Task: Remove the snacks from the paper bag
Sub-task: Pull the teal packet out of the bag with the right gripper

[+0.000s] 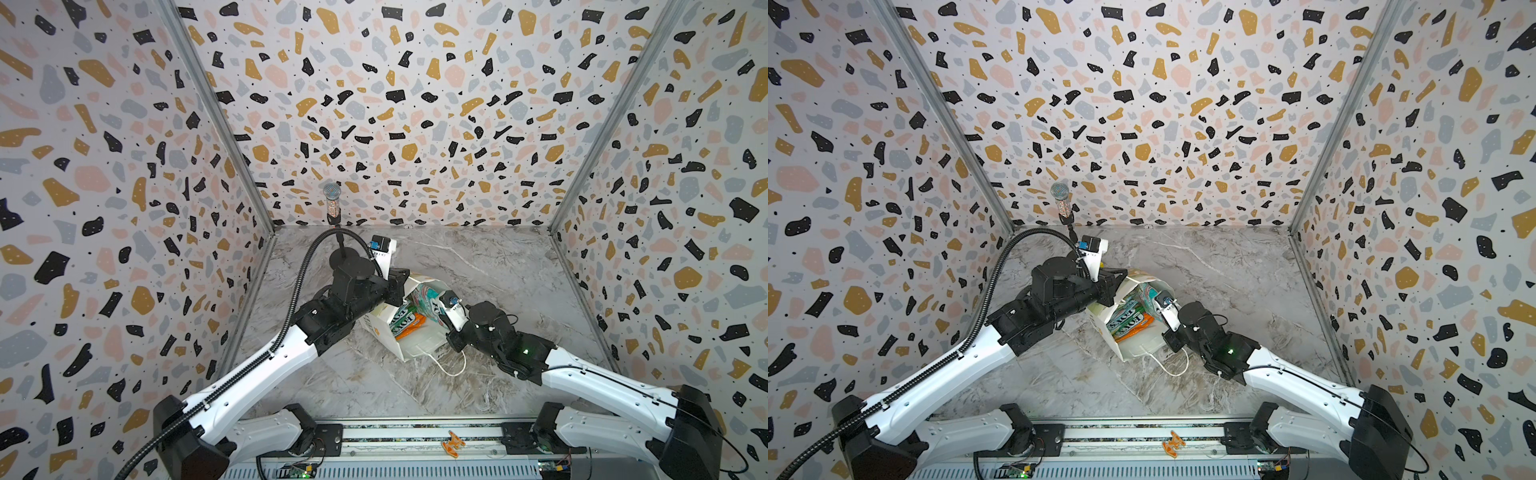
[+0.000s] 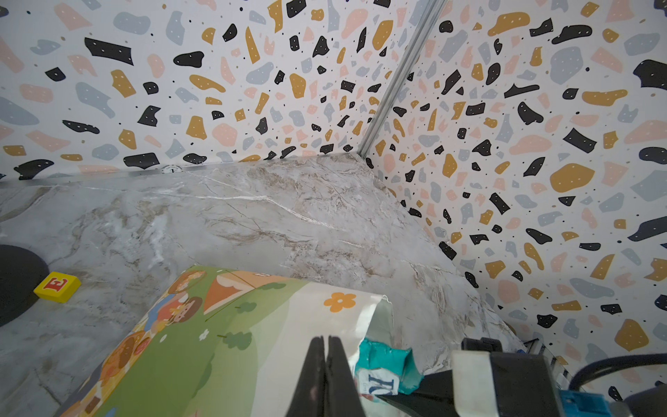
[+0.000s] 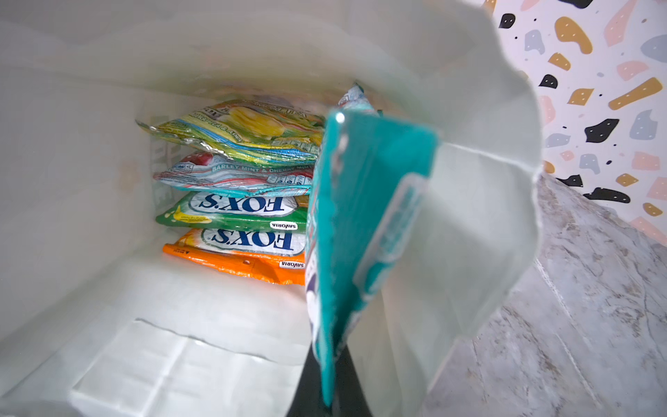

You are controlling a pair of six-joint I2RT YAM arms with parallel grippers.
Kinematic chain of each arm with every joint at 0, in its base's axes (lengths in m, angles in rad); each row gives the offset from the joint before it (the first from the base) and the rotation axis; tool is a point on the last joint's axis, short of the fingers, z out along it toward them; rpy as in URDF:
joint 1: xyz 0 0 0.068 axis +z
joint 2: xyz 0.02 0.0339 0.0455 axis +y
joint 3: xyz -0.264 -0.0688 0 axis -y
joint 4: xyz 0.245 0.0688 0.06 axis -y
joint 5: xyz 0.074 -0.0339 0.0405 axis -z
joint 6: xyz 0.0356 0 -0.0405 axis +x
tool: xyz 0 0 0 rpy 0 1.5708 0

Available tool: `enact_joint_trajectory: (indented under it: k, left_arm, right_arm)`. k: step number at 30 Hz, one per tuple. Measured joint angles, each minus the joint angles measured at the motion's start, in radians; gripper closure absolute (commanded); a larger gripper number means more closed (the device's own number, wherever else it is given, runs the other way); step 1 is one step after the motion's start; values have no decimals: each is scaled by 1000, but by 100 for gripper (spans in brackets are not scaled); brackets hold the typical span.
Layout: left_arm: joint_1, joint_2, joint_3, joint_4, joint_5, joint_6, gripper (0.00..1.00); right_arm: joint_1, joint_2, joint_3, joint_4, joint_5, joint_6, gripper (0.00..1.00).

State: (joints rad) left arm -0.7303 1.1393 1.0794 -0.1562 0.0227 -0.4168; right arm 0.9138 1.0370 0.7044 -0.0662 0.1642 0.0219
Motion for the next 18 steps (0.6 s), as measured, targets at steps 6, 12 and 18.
enact_joint_trajectory:
  k: [6, 12, 18]
  left_arm:
    - [0, 0, 0, 0, -1, 0, 100]
    - [0, 0, -7, 0, -5, 0, 100]
    - [0, 0, -13, 0, -6, 0, 100]
  right_arm:
    - [1, -120, 17, -84, -4, 0, 100]
    - [1, -227, 53, -120, -7, -5, 100]
    - [-2, -291, 98, -156, 16, -6, 100]
